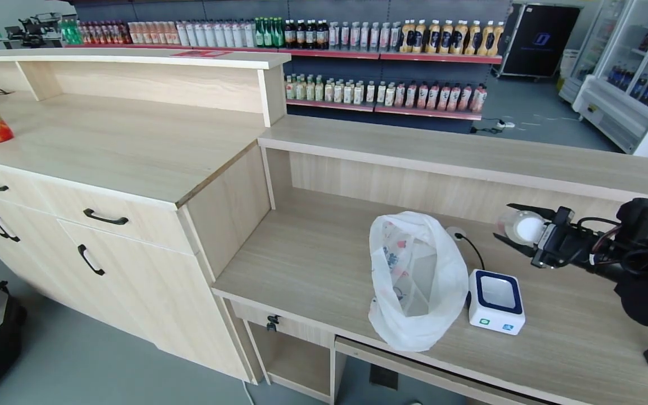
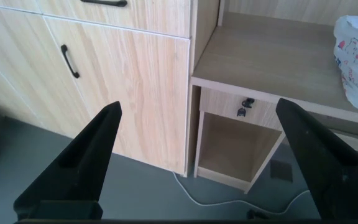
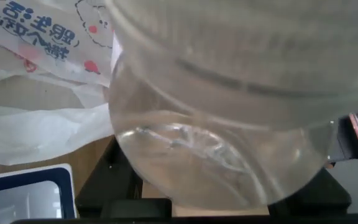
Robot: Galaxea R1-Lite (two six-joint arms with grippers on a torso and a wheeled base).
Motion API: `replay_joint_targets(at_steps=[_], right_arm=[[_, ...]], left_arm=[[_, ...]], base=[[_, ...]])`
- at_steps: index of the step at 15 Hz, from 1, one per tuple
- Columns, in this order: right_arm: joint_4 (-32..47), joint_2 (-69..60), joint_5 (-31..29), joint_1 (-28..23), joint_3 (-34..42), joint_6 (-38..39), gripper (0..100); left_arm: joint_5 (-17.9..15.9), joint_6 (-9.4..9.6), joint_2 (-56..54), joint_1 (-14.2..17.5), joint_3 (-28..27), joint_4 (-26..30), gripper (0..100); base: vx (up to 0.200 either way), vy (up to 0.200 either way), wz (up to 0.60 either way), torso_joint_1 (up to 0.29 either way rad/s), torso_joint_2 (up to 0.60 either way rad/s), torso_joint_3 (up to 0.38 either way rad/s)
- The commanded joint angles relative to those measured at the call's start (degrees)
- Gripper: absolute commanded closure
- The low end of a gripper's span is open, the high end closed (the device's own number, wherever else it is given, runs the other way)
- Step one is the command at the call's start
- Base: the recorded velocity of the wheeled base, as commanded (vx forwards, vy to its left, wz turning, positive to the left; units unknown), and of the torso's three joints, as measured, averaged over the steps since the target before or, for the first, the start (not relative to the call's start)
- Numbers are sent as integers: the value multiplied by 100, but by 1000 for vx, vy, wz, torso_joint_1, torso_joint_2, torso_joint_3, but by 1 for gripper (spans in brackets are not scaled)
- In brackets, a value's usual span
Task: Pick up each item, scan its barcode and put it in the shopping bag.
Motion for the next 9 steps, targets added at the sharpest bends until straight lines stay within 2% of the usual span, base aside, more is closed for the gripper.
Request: replay_joint_targets(at_steps=[1,4,9], right_arm=[[-94,258,124,1,8,-6,100],[-77,478,510,1,43,-23,100],[319,601,563,-210,149,-498,100]], left_arm=[[0,-5,-2,0,0,-1,0],[0,4,-2,0,0,-1,0],[0,4,-2,0,0,-1,0]], base=[[0,0,0,0,0,0],[0,0,0,0,0,0],[0,0,0,0,0,0]])
